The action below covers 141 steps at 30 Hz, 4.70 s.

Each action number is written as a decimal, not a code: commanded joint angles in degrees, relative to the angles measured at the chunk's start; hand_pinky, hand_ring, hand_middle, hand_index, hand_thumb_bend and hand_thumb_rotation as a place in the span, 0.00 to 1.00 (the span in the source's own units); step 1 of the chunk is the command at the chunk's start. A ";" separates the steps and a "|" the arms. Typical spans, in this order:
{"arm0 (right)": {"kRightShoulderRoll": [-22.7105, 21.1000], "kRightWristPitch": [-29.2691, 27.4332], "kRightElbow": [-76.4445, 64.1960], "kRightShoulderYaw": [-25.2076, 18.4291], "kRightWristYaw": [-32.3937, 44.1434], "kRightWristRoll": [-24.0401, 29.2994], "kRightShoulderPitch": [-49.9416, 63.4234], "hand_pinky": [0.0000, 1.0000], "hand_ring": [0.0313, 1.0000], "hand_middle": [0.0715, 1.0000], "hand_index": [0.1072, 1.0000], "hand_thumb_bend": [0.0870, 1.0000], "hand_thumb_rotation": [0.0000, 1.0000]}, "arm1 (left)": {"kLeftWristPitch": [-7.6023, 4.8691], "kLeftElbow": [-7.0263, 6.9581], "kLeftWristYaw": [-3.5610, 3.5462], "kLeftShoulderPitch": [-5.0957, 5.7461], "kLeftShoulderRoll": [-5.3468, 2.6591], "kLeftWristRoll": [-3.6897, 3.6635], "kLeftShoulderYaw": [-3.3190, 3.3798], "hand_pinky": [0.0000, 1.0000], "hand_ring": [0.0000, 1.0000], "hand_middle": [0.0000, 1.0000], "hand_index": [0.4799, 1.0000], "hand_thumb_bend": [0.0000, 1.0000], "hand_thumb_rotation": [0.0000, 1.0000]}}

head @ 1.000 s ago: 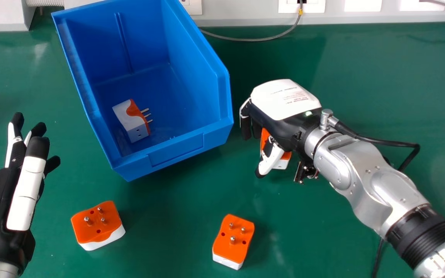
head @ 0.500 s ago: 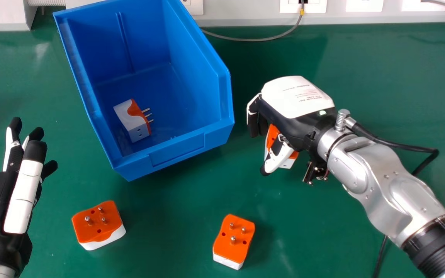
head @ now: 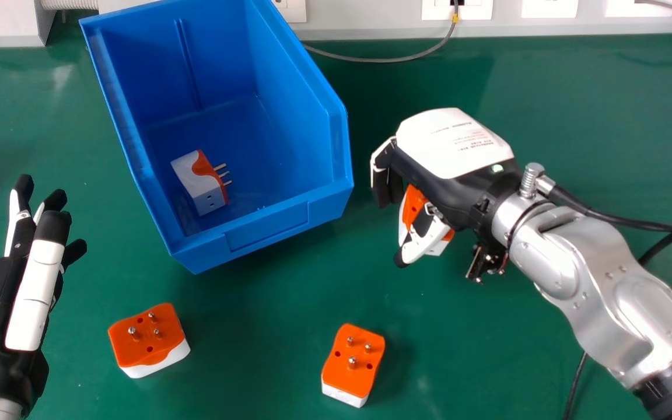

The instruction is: Pick all objects and put in blue box

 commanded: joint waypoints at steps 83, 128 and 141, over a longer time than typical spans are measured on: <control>29.99 -4.58 33.31 6.52 -19.85 -3.04 -33.49 0.32 0.41 0.50 0.46 0.44 0.00 | -0.34 -1.74 2.33 -0.90 -0.57 1.58 -2.64 0.92 0.98 0.99 1.00 0.87 0.92; 30.88 -6.52 51.03 10.61 -26.99 0.34 -35.74 0.63 0.78 0.80 0.77 0.53 0.18 | -0.92 -2.85 6.38 -0.14 -2.44 6.68 -5.56 0.91 0.98 0.99 1.00 0.82 0.96; 29.93 -3.55 50.88 14.20 -30.57 -4.62 -35.78 0.91 0.99 0.99 0.99 0.59 0.52 | -0.68 -2.81 6.25 -0.23 -2.34 6.51 -5.57 0.91 0.98 0.99 1.00 0.84 0.97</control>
